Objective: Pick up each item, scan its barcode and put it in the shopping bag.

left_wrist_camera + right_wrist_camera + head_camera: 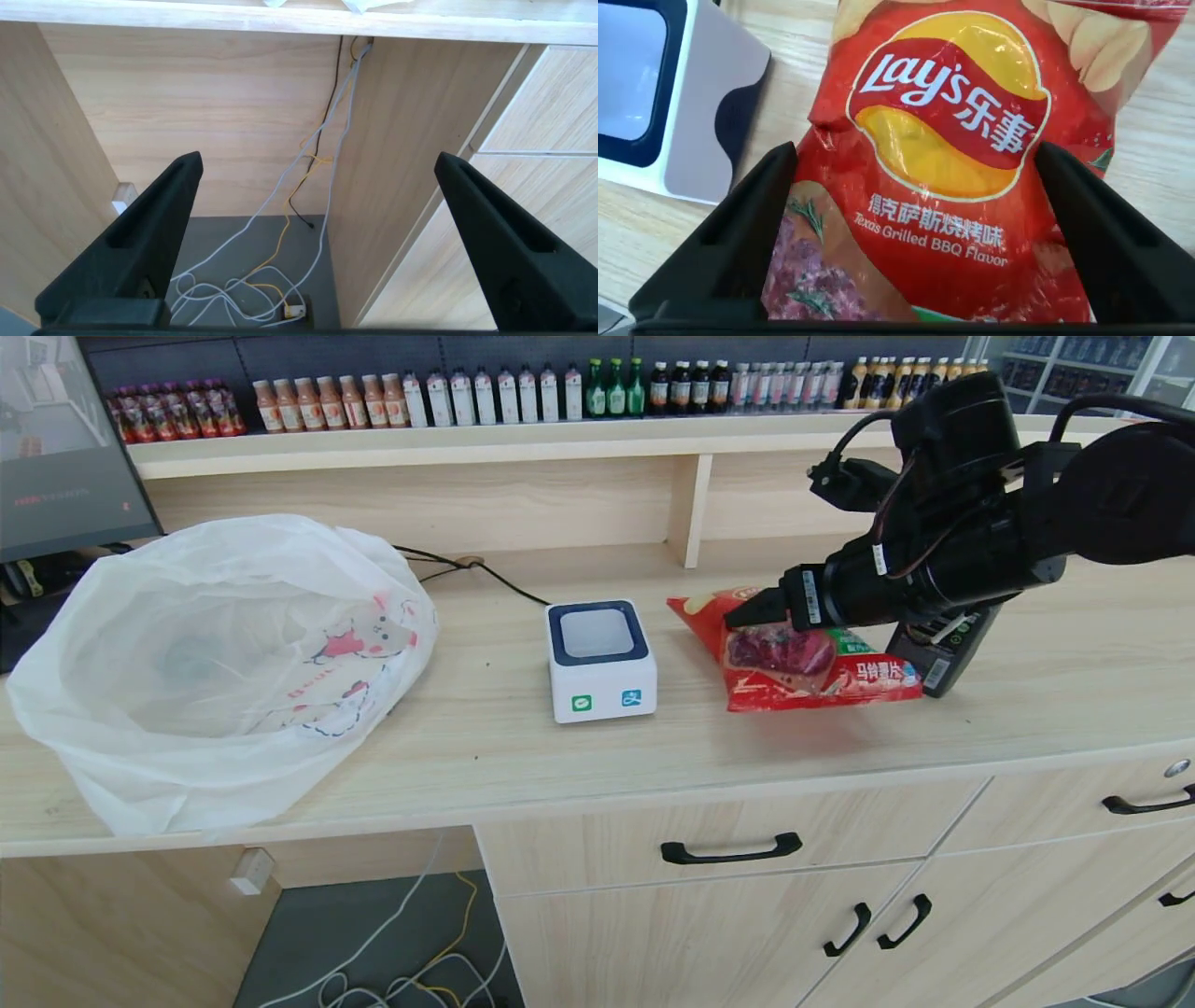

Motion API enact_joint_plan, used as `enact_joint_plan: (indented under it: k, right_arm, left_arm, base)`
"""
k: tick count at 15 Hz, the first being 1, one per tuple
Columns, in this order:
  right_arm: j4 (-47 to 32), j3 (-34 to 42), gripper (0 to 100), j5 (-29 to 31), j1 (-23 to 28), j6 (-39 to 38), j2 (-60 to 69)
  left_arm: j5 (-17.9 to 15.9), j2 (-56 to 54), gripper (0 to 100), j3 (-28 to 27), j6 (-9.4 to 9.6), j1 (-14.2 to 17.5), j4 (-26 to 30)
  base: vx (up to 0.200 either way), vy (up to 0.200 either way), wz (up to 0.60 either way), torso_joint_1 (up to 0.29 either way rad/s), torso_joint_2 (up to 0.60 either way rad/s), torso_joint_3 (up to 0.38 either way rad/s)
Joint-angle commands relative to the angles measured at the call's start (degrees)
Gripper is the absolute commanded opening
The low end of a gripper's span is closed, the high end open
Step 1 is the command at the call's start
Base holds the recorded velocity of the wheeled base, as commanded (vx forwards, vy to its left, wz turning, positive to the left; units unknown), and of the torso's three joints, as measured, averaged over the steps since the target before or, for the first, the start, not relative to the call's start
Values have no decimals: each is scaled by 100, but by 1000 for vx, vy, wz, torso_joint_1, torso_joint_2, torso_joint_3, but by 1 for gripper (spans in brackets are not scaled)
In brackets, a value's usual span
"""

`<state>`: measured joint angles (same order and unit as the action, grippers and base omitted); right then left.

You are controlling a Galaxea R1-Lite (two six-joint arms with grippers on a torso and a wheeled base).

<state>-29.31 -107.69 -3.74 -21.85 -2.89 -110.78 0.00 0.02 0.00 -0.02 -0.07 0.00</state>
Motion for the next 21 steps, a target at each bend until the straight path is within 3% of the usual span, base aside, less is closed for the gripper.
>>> enact_joint_plan:
  k: [1,5,15,21]
  right_arm:
    - [-5,29,100,-12,-48,16,-111]
    - [-14,-15,100,-74,-48,131,-287]
    - [-1271,-690,100,-74,189,131,-761]
    - [-1279,-690,100,-136,163,122,-963]
  left_arm:
    - [0,-2,100,0,-6,-1,0]
    - [0,-2,100,0,2,-1,0]
    - [0,-2,100,0,-6,-1,0]
    - [0,-2,100,0,-6,-1,0]
  base:
    - [0,0,0,0,0,0]
    - [0,0,0,0,0,0]
    - [0,0,0,0,0,0]
    - [0,0,0,0,0,0]
